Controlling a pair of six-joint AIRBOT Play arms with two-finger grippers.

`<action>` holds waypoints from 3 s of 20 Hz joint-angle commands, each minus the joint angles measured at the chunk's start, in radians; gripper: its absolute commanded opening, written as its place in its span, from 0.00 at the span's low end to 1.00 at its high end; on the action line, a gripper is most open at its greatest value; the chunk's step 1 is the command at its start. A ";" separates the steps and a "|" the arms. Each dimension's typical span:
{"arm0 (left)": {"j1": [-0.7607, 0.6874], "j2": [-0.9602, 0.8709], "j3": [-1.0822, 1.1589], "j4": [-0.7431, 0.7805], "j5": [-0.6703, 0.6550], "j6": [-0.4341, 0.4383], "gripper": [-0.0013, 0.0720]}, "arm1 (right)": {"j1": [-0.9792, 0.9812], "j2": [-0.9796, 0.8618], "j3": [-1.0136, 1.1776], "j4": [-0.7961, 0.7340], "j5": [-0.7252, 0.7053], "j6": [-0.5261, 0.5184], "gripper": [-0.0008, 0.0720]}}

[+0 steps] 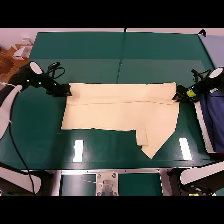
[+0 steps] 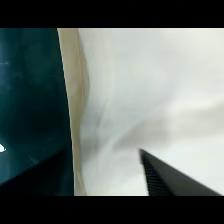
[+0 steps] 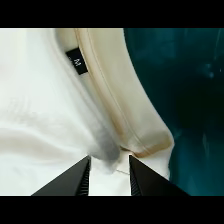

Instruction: Fold the shirts.

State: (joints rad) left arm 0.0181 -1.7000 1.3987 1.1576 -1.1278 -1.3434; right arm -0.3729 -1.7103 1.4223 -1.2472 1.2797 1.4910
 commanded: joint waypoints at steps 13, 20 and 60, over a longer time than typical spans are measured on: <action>0.105 0.521 -0.431 0.089 -0.286 -0.168 0.05 | -0.229 0.642 -0.586 -0.002 0.178 0.077 0.03; 0.059 0.719 -0.892 -0.181 0.096 -0.230 0.99 | -0.253 0.925 -1.052 0.101 -0.062 0.117 0.50; -0.179 0.412 -0.295 0.196 0.009 -0.428 0.05 | -0.109 0.641 -0.569 0.395 -0.045 0.023 0.03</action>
State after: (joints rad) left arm -0.1623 -1.2015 0.9932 1.3666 -1.1267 -1.7897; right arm -0.4988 -0.9806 0.7376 -0.9417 1.2587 1.5333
